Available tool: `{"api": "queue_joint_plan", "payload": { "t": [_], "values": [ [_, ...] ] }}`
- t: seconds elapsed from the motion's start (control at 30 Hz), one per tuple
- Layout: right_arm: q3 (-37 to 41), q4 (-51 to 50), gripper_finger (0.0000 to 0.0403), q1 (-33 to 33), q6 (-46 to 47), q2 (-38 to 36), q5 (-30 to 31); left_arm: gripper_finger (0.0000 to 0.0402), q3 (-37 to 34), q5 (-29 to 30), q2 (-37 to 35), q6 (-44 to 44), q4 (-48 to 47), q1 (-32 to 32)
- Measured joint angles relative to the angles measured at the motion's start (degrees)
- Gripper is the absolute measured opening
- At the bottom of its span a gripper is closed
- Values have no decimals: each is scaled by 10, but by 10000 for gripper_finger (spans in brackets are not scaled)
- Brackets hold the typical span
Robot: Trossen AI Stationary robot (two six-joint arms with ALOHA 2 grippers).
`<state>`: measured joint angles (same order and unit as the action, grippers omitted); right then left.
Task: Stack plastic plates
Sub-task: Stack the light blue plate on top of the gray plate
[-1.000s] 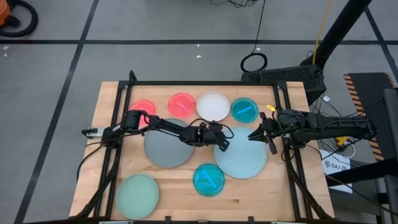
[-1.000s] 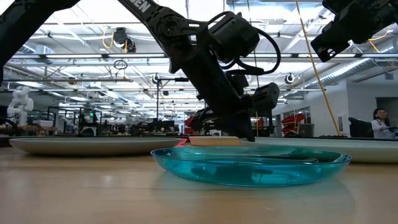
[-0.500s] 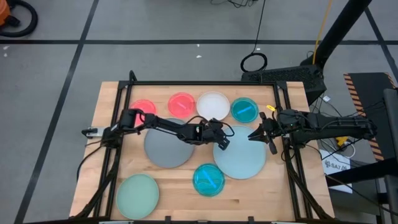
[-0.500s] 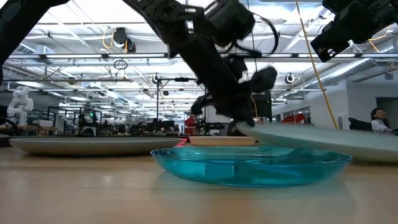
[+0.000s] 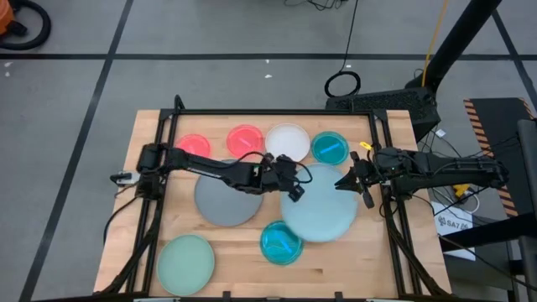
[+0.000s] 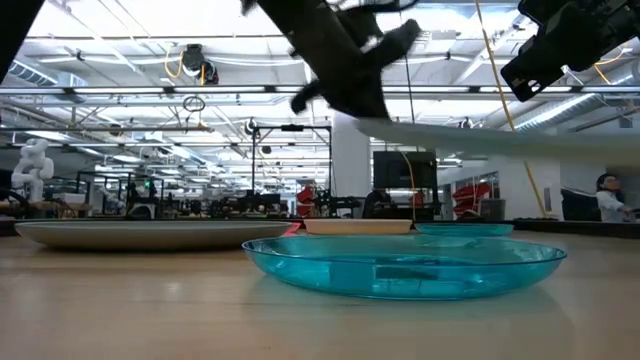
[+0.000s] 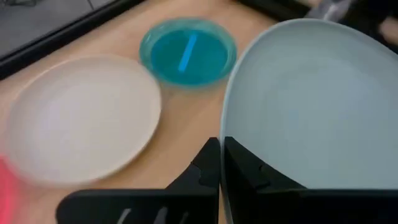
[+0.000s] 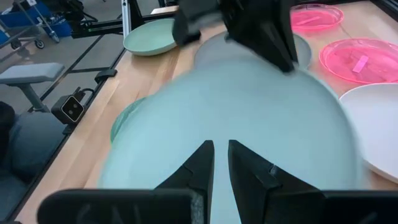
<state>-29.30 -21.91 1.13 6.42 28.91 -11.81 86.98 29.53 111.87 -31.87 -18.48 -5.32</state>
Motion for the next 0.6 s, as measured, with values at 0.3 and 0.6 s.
{"api": "queue_joint_plan", "payload": {
  "t": [0.3, 0.6],
  "values": [
    [0, -2, 43, 0, 0, 0, 0, 8, 0, 69, -98, -74, -290, -24],
    [0, 1, 43, 0, 0, 2, 1, 8, 1, 127, -200, -214, -514, -54]
  ]
}}
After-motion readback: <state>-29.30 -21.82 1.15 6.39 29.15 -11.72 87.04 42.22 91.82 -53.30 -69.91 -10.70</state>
